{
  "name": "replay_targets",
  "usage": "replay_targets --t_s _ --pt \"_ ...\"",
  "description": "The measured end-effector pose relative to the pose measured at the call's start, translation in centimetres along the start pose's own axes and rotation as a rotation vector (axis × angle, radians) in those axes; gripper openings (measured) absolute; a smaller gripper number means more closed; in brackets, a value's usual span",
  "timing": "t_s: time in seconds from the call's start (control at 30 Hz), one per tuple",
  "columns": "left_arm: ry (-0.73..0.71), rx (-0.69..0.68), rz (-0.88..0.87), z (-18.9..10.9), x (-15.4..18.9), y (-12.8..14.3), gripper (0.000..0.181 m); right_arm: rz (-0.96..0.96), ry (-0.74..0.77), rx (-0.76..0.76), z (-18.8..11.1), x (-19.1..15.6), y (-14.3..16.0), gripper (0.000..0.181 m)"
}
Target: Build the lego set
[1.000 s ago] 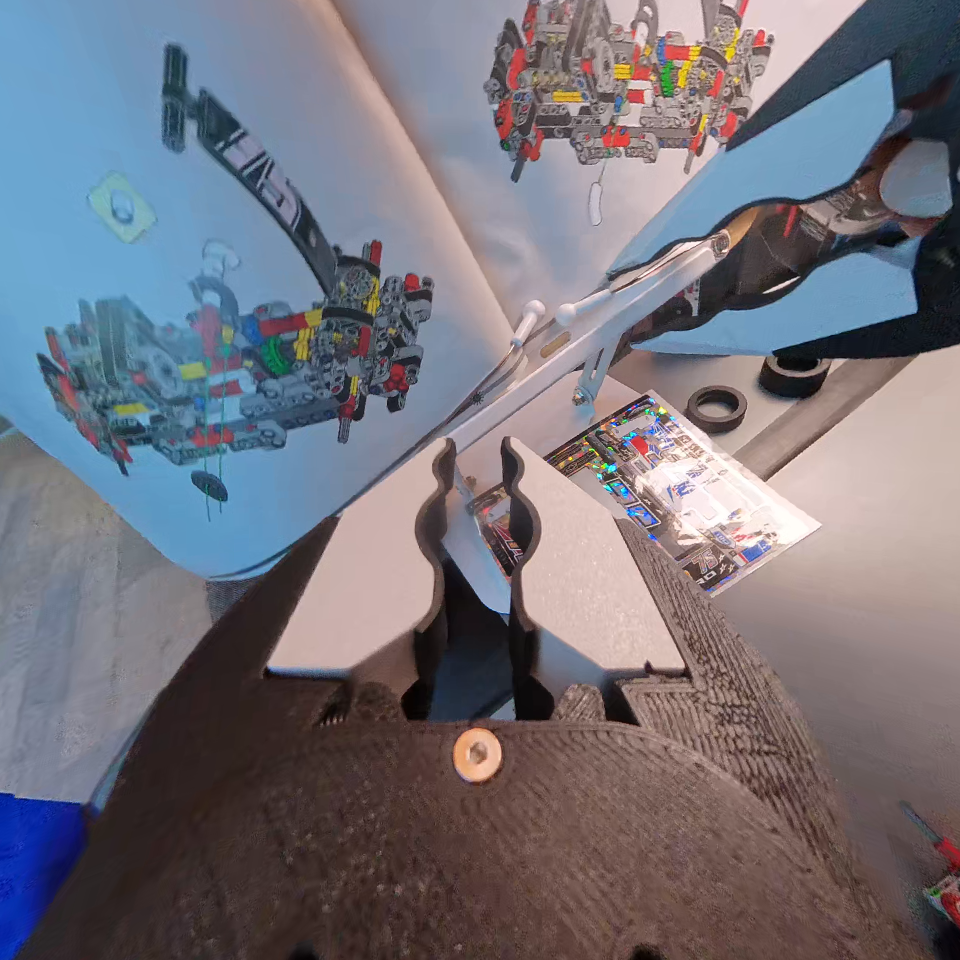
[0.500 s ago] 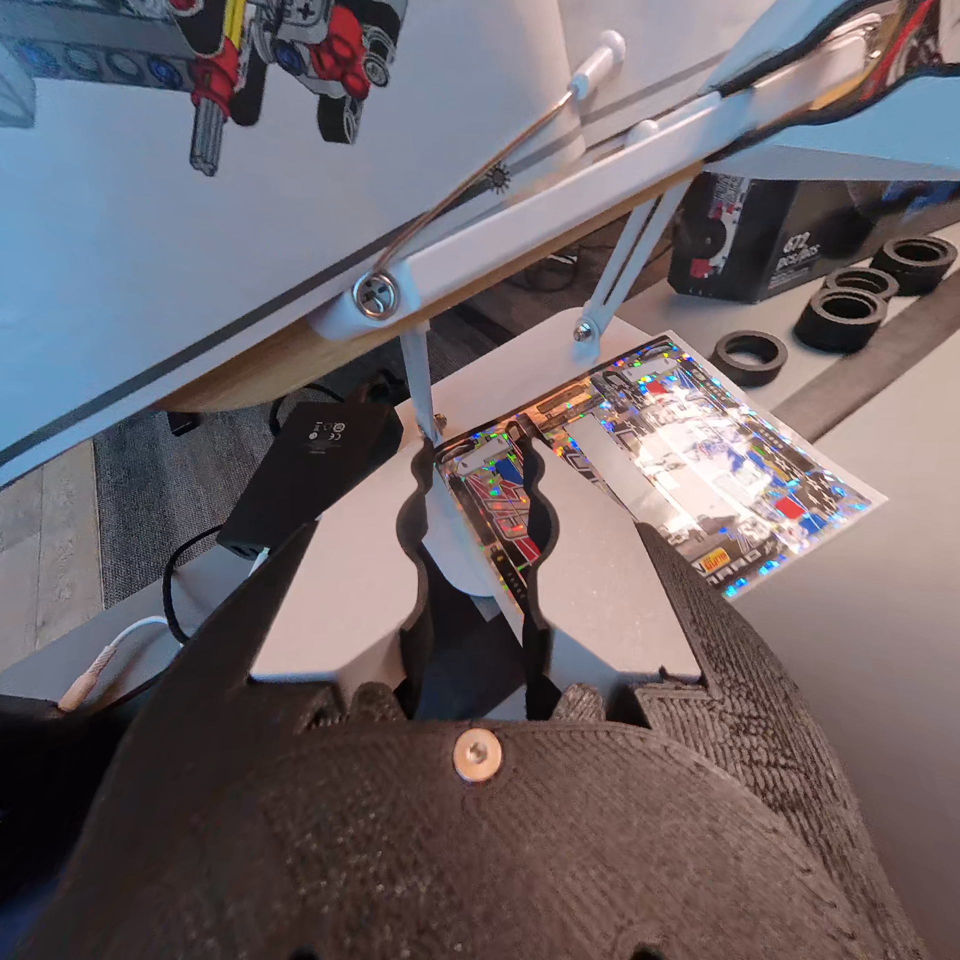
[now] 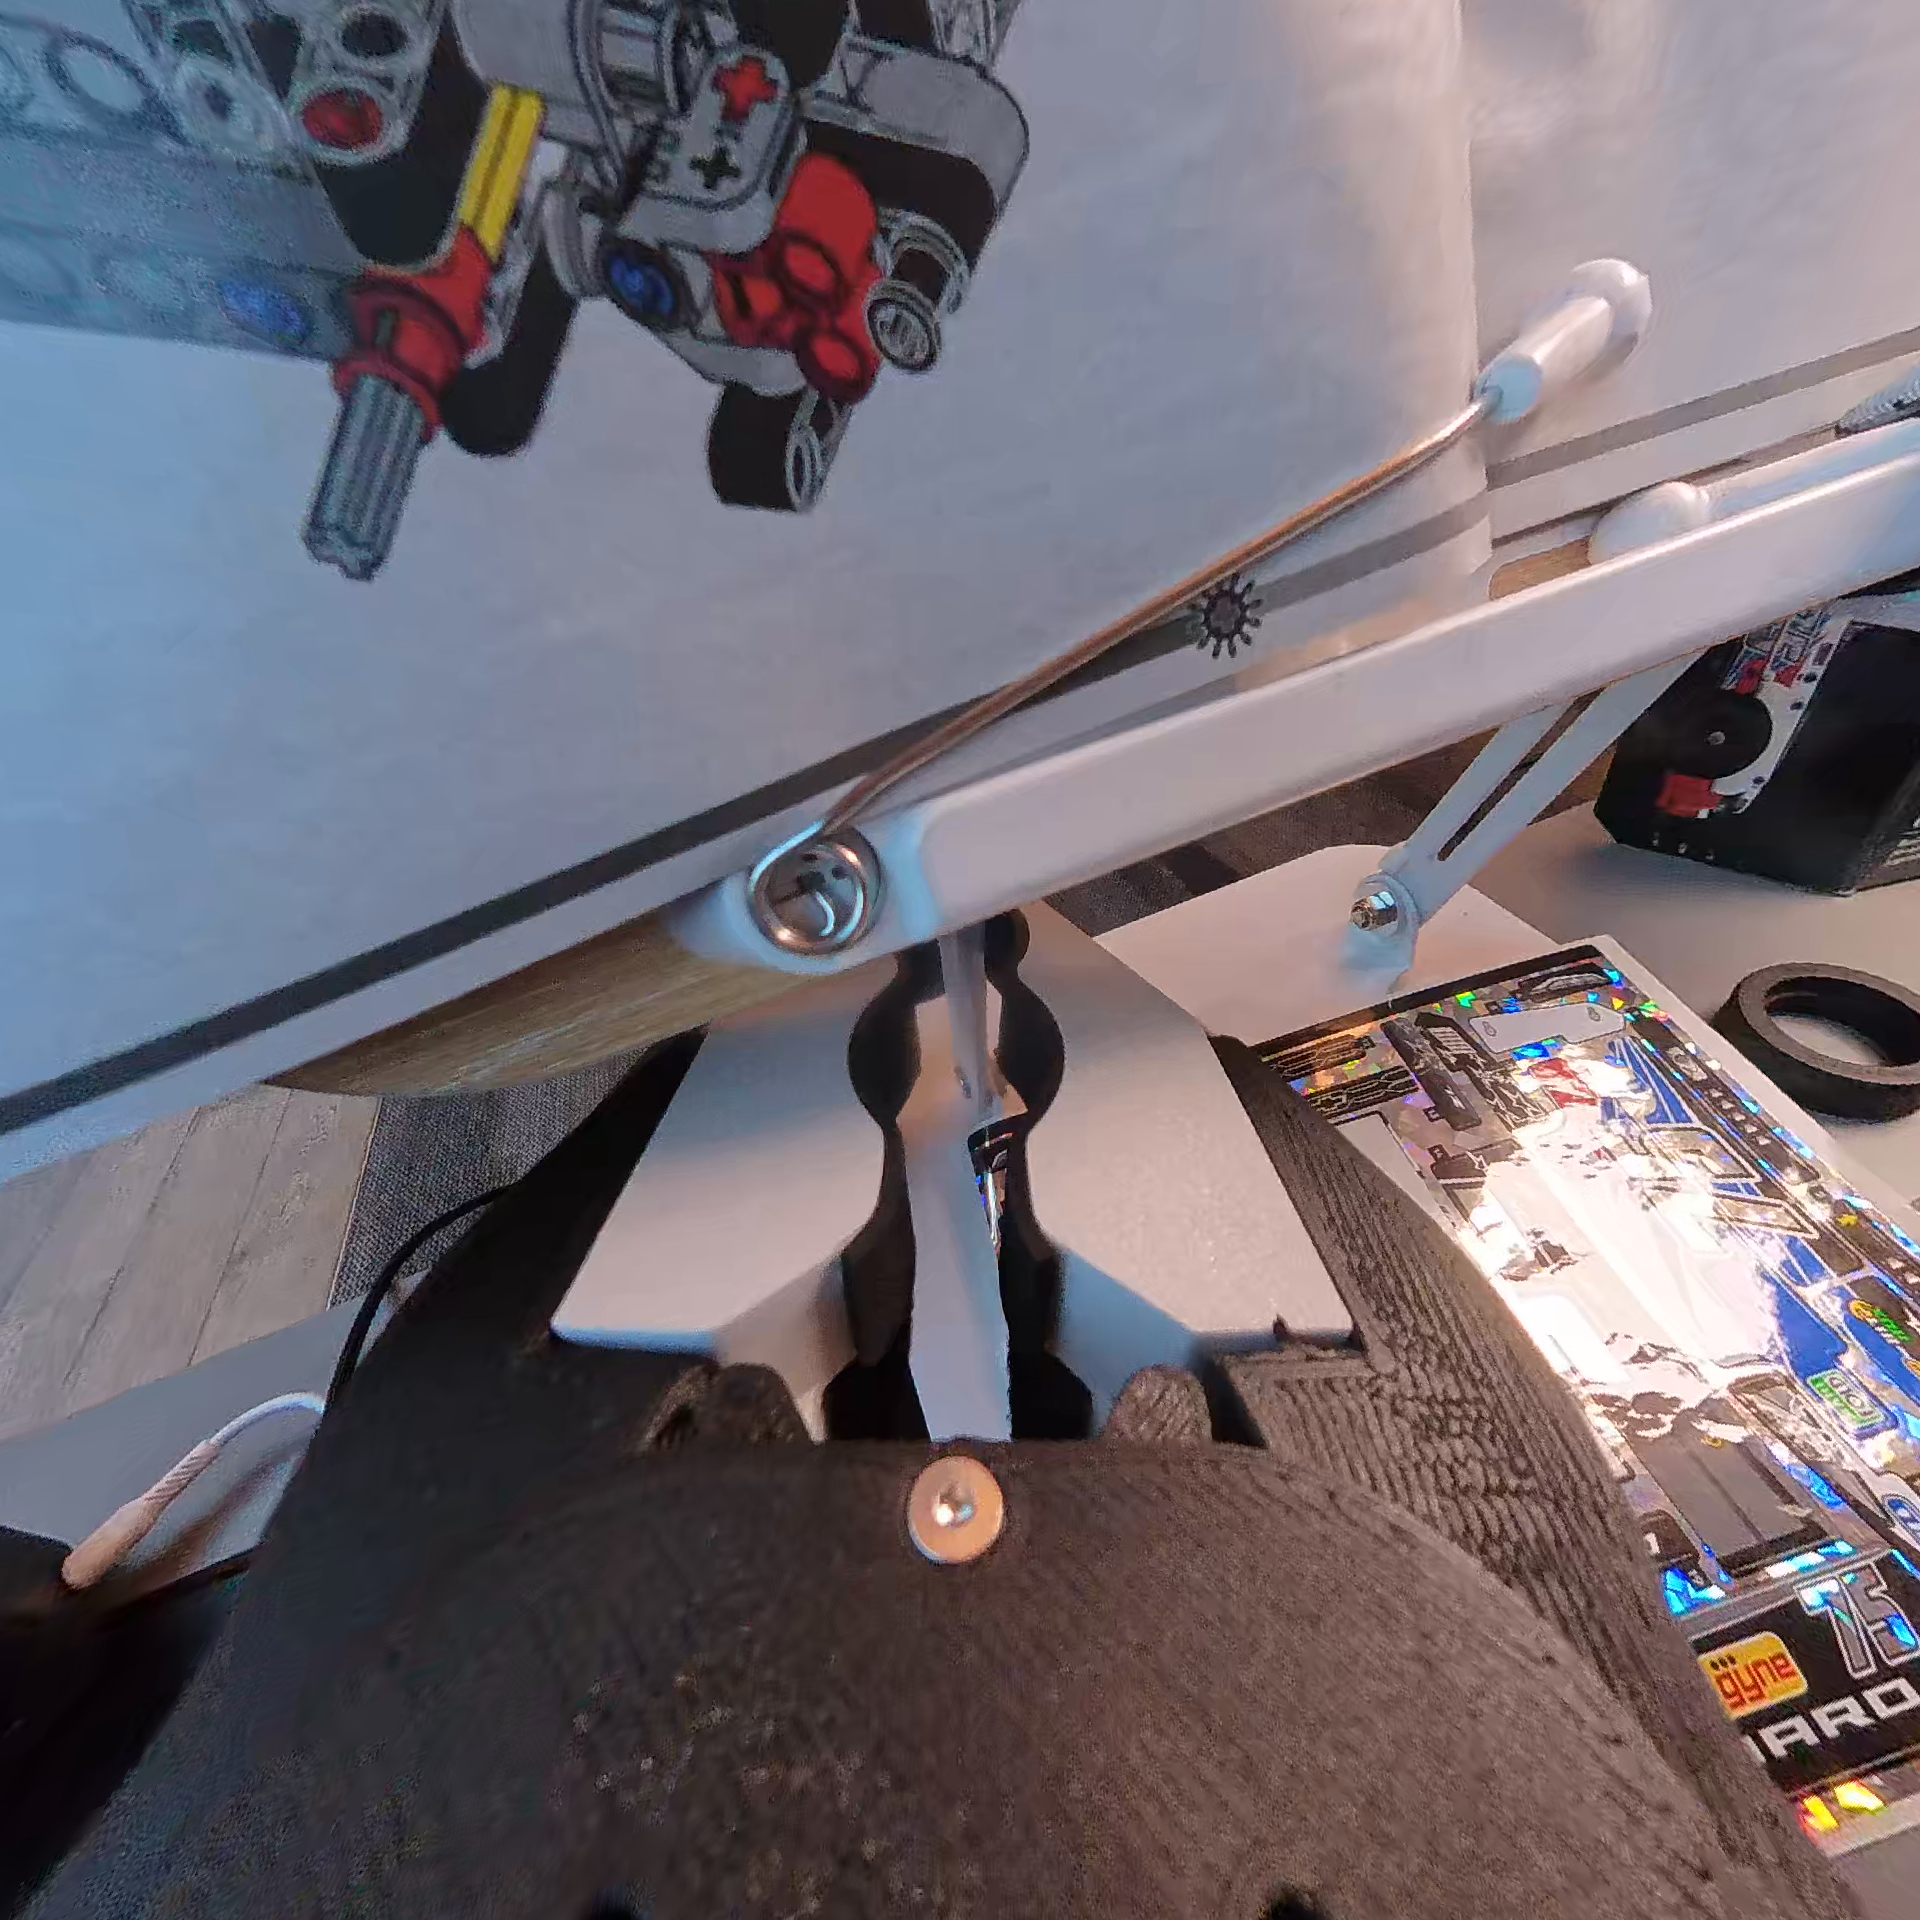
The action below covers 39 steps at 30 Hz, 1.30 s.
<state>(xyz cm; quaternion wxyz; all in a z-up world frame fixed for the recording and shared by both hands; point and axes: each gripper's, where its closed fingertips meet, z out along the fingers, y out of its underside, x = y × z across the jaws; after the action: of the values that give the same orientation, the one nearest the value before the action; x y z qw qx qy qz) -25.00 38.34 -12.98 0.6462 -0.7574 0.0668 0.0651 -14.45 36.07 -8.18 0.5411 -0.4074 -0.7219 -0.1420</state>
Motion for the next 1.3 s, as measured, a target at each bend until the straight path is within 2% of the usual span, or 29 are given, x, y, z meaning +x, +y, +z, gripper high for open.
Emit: replay_targets --t_s 0.2,0.47,0.83,0.97,1.03,1.07,1.1,1.3 --pt "0.022 -0.05 0.009 -1.8 0.7 0.2 0.006 0.009 -0.033 0.006 -1.6 -0.8 -0.9 0.01" --pt "0.023 -0.041 0.022 -5.5 1.4 0.7 0.007 -0.005 -0.041 0.036 -4.5 -2.5 -2.6 0.01" --pt "0.036 -0.05 -0.019 -7.8 2.2 1.0 0.006 -0.02 -0.061 0.037 -6.7 -3.7 -3.7 0.01" --pt "0.036 -0.042 -0.015 -8.5 2.6 1.0 0.125 -0.034 -0.059 0.045 -7.3 -4.1 -3.9 0.01" --pt "0.039 -0.041 -0.011 -8.6 2.6 1.0 0.179 -0.037 -0.06 0.052 -7.5 -4.2 -3.9 0.01" --pt "0.037 -0.042 -0.01 -8.5 2.6 1.0 0.097 -0.037 -0.058 0.054 -7.5 -4.2 -3.9 0.01" --pt "0.036 -0.043 -0.009 -8.5 2.6 1.0 0.007 -0.037 -0.055 0.058 -7.4 -4.1 -3.9 0.009" --pt "0.029 -0.025 -0.021 -8.4 2.6 1.0 0.007 -0.047 -0.044 0.101 -7.3 -4.1 -3.9 0.01"
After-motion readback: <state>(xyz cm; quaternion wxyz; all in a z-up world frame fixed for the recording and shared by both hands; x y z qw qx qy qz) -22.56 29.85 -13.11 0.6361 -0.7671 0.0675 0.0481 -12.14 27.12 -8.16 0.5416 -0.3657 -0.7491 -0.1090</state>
